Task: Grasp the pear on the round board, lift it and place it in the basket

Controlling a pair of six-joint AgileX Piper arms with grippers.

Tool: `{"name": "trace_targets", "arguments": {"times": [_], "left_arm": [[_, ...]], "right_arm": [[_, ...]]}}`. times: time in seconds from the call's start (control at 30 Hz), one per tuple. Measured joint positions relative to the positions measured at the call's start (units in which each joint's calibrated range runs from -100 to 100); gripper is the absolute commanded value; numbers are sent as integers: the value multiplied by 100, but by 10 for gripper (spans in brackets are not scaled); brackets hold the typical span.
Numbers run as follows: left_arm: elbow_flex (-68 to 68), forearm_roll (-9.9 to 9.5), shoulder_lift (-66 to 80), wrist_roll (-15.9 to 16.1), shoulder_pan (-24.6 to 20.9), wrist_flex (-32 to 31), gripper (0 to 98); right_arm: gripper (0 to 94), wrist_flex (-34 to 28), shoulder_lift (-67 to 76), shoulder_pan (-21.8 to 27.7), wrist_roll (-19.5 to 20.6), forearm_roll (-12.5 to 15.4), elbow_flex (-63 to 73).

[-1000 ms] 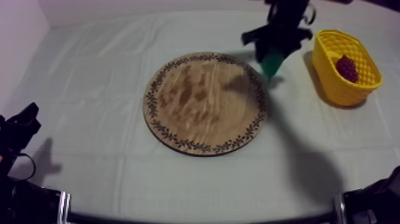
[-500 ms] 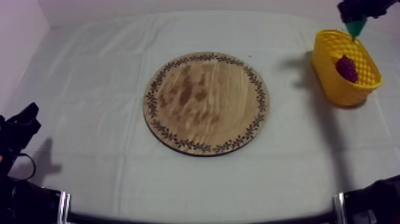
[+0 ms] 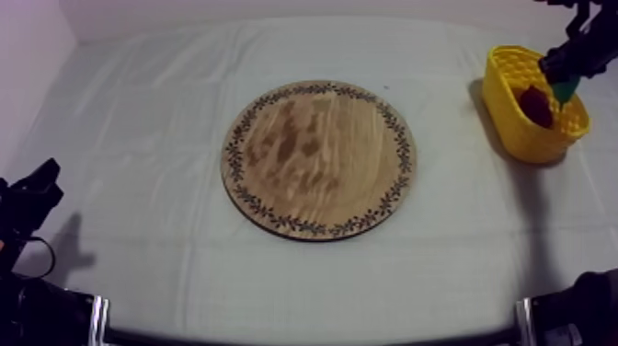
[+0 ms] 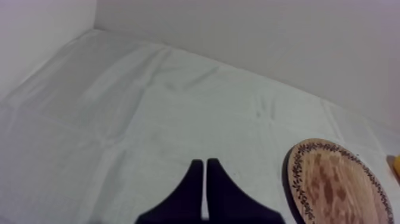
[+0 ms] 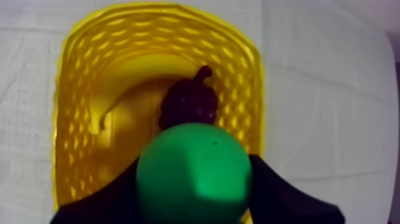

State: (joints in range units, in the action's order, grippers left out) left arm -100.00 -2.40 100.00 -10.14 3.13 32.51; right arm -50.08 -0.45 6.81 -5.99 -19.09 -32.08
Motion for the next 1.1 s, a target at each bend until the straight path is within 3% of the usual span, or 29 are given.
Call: {"name": "trace_targets", "arguments": {"times": [0.1,0.37,0.63,1.1], "left_arm": [[0,0,0,0,0,0,1],[0,0,0,0,0,0,1],[0,0,0,0,0,0,1],[0,0,0,0,0,0,1]], "right_arm": [[442,32,-354,-49,114,56,119],[663,-250,-1179,-143,275,333,771],[638,-278,-1079,-239,239,450,780],[545,1033,976,13,211,450,-763]]}}
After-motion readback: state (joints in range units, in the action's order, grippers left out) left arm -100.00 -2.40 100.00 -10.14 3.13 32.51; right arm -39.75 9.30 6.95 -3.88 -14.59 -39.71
